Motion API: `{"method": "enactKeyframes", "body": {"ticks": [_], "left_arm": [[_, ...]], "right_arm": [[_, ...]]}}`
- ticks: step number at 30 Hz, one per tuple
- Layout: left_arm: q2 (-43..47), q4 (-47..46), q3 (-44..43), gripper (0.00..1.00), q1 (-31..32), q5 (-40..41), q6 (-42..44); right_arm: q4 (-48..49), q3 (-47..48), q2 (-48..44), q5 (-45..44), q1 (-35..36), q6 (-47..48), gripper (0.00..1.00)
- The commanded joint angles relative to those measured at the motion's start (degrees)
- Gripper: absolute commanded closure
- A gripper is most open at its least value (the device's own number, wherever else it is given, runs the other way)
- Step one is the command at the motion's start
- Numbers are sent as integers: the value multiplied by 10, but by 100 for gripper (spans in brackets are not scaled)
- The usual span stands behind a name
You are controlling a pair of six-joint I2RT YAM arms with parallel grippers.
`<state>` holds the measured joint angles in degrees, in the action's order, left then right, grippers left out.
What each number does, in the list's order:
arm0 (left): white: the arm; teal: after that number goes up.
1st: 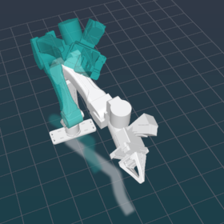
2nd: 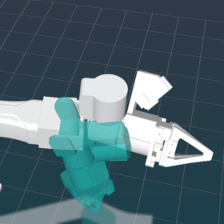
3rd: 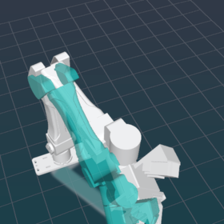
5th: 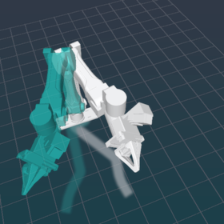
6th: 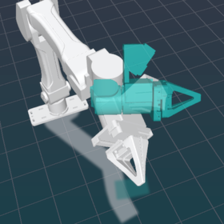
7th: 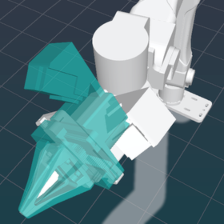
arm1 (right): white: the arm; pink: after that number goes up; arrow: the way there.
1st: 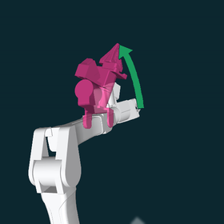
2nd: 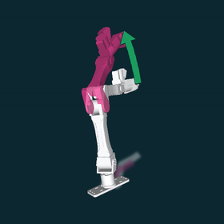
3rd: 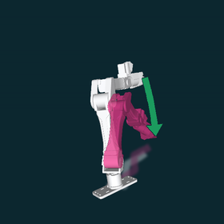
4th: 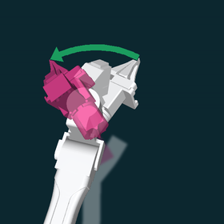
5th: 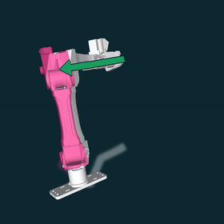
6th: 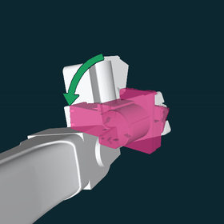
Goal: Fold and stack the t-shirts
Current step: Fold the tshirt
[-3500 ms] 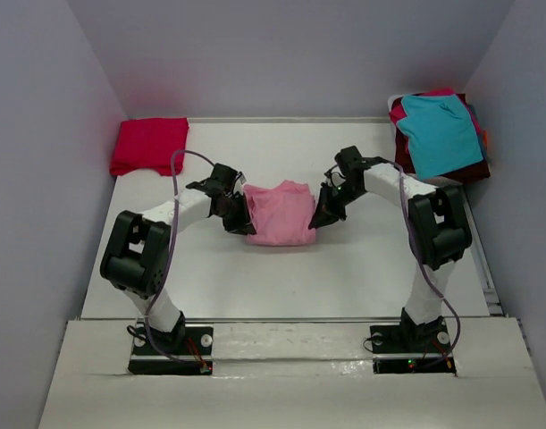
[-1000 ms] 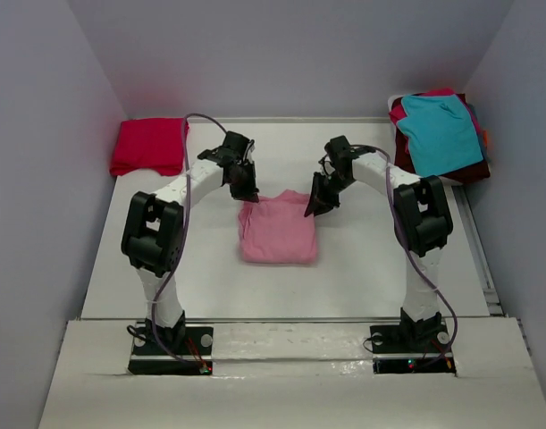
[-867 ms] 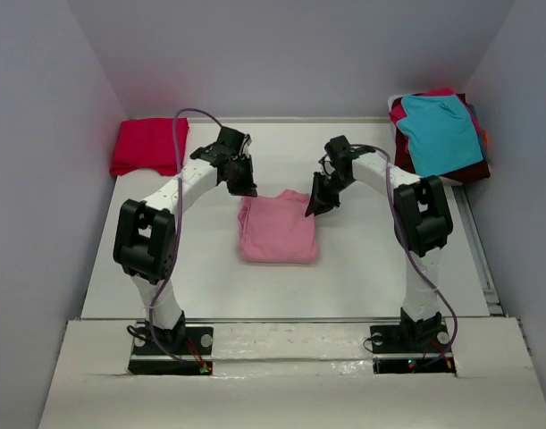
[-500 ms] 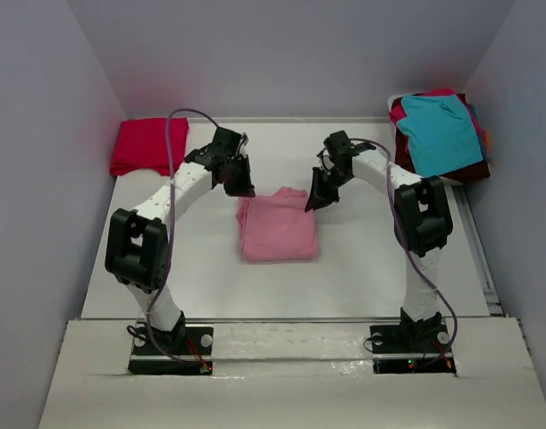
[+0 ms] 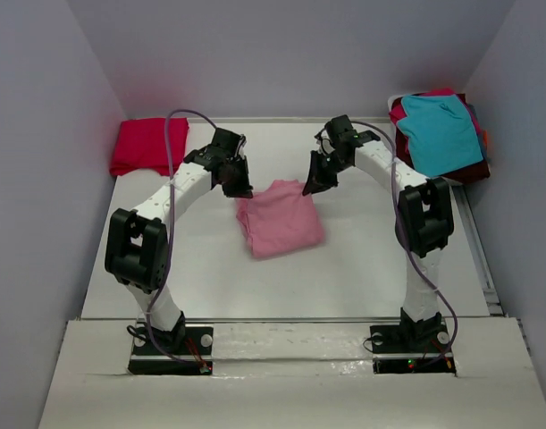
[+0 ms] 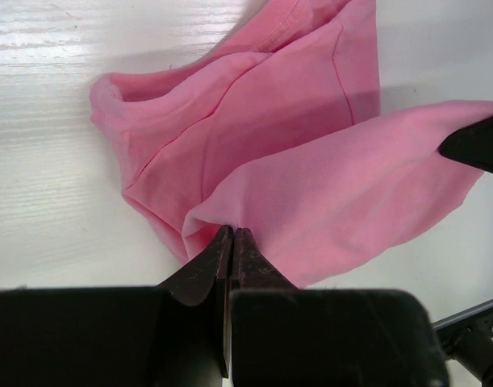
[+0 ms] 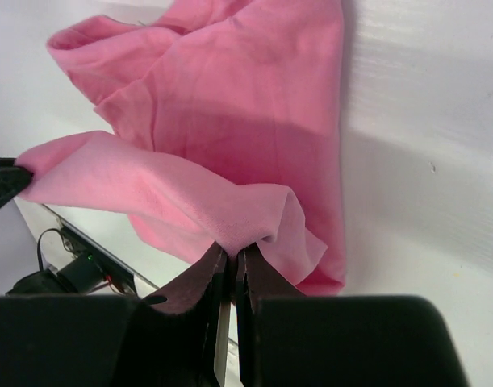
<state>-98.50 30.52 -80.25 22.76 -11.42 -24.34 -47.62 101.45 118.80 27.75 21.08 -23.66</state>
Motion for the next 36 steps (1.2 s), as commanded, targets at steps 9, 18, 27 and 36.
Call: {"method": "enactKeyframes", "body": {"ticks": [9, 18, 27, 36], "left_arm": [[19, 9, 14, 94, -11, 54, -22], [8, 21, 19, 94, -11, 90, -33], [-9, 45, 31, 68, -17, 109, -55], [16, 52, 39, 19, -17, 163, -67]], "right_arm": [[72, 114, 103, 56, 3, 5, 88], [91, 135, 153, 53, 3, 1, 41], [74, 146, 140, 13, 3, 7, 21], [28, 174, 103, -17, 3, 12, 21]]}}
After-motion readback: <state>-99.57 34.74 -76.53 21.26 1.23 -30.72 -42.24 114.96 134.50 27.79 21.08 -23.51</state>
